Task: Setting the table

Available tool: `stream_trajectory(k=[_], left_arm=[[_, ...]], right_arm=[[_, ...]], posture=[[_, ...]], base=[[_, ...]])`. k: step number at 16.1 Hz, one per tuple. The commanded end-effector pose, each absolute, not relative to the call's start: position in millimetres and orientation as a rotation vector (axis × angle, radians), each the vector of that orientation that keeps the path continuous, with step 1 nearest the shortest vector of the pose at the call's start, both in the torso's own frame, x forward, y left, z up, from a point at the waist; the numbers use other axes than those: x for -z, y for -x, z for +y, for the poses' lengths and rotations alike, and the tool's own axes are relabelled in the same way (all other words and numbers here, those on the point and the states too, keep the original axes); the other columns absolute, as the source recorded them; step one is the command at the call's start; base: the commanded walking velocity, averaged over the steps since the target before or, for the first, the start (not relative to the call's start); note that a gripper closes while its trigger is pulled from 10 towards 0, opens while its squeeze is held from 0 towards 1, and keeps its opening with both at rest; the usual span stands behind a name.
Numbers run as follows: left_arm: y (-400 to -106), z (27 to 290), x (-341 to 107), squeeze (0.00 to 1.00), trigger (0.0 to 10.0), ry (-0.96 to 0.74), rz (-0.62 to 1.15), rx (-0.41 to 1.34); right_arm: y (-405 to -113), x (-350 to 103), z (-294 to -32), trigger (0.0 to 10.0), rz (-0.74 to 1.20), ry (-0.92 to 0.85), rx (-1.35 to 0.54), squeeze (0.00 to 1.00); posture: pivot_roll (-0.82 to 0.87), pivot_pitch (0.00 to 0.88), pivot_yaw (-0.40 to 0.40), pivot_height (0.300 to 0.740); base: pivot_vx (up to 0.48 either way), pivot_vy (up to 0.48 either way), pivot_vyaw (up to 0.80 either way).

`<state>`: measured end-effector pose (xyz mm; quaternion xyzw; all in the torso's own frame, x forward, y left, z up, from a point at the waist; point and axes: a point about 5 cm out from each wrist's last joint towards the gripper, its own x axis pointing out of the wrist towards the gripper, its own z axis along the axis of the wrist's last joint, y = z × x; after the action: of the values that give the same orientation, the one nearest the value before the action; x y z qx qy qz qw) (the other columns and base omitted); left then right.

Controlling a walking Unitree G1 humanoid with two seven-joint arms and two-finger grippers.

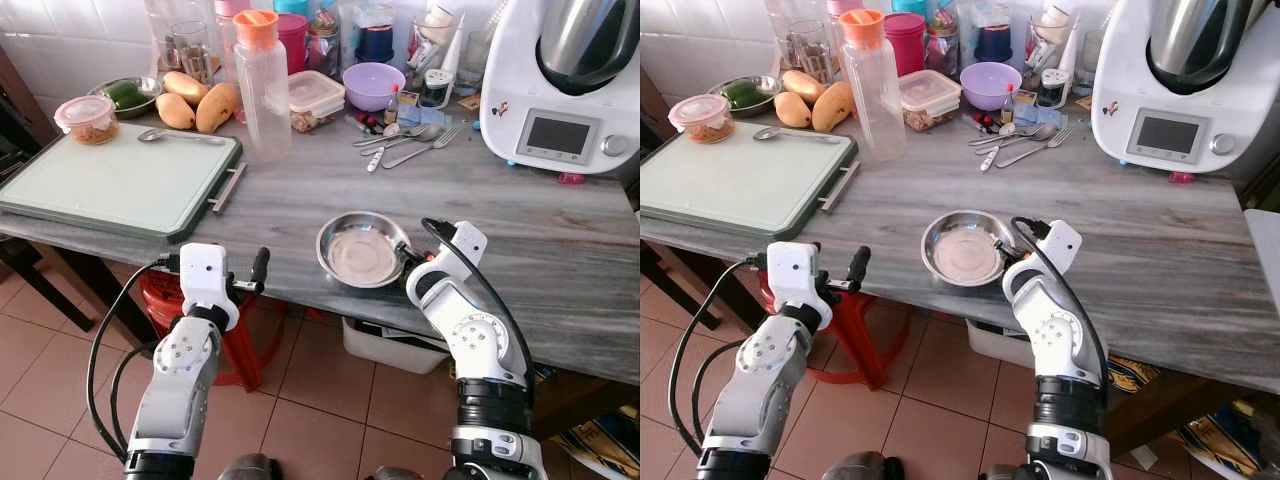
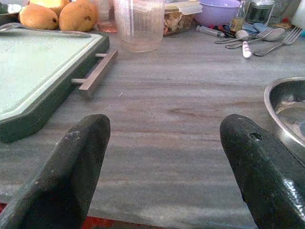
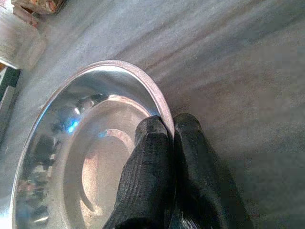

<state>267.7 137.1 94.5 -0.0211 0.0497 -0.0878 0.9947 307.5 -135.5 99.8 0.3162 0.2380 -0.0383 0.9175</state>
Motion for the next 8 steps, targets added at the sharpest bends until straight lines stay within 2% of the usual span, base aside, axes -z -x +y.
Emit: stream_trajectory(k=[1, 2, 3, 8], left_arm=[[-270, 137, -96, 0.0, 10.0, 0.026, 0.095, 0.19], [-270, 137, -96, 0.0, 10.0, 0.025, 0.095, 0.191], [-270, 137, -96, 0.0, 10.0, 0.024, 0.095, 0.19], [-270, 137, -96, 0.0, 10.0, 0.017, 0.096, 0.19]], right_arm=[[-300, -83, -134, 10.0, 0.585, -0.624, 0.101, 0.0], [-299, -83, -134, 10.0, 0.583, -0.623, 0.11, 0.58], [-298, -82, -136, 10.0, 0.582, -0.621, 0.119, 1.0], [-300, -85, -146, 10.0, 0.534, -0.588, 0.161, 1.0]], posture=[[-0.04, 0.0, 0.032, 0.74], [-0.04, 0.0, 0.032, 0.74], [-0.04, 0.0, 0.032, 0.74], [-0.03, 0.0, 0.034, 0.74]], base=[[0.0, 0.0, 0.0], [0.0, 0.0, 0.0], [0.0, 0.0, 0.0], [0.0, 0.0, 0.0]])
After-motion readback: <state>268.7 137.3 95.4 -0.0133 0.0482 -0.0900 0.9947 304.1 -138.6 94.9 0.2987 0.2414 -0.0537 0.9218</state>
